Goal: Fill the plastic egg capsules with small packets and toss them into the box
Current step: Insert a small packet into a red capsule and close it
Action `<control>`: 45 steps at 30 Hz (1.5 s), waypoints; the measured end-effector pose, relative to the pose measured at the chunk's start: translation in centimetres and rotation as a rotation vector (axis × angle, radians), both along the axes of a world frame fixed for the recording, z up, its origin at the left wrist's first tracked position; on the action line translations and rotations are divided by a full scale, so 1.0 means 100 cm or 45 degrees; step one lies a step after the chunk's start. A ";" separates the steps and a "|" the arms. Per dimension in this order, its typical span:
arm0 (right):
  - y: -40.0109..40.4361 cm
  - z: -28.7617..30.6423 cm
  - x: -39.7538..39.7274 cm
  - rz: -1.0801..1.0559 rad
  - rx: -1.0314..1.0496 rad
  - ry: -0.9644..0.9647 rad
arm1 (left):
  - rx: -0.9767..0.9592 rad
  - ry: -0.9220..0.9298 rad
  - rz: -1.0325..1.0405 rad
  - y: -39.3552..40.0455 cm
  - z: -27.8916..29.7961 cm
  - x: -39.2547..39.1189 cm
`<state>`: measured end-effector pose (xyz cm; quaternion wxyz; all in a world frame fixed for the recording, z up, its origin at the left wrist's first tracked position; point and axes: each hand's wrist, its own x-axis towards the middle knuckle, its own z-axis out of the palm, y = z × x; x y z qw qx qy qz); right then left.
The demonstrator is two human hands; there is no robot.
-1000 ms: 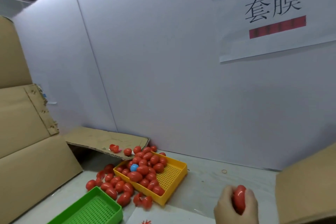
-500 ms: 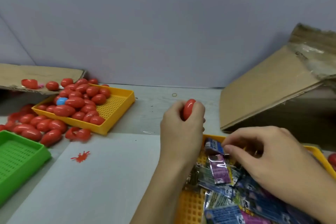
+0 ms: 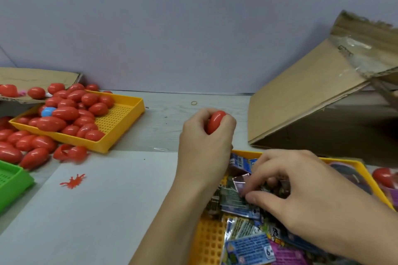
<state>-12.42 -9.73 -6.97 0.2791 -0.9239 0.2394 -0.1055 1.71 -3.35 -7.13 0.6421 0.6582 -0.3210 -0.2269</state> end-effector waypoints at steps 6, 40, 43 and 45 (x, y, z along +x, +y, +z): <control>0.005 0.005 0.003 -0.017 -0.008 -0.116 | 0.008 0.018 -0.065 -0.001 -0.002 0.000; -0.014 0.011 -0.005 -0.593 1.018 -0.890 | 0.099 -0.251 -0.447 0.014 0.012 0.003; -0.015 0.009 -0.006 -0.666 0.946 -0.941 | 0.174 -0.286 -0.500 0.014 0.012 0.001; -0.015 0.009 -0.006 -0.705 0.932 -0.989 | 0.196 -0.301 -0.512 0.015 0.012 0.001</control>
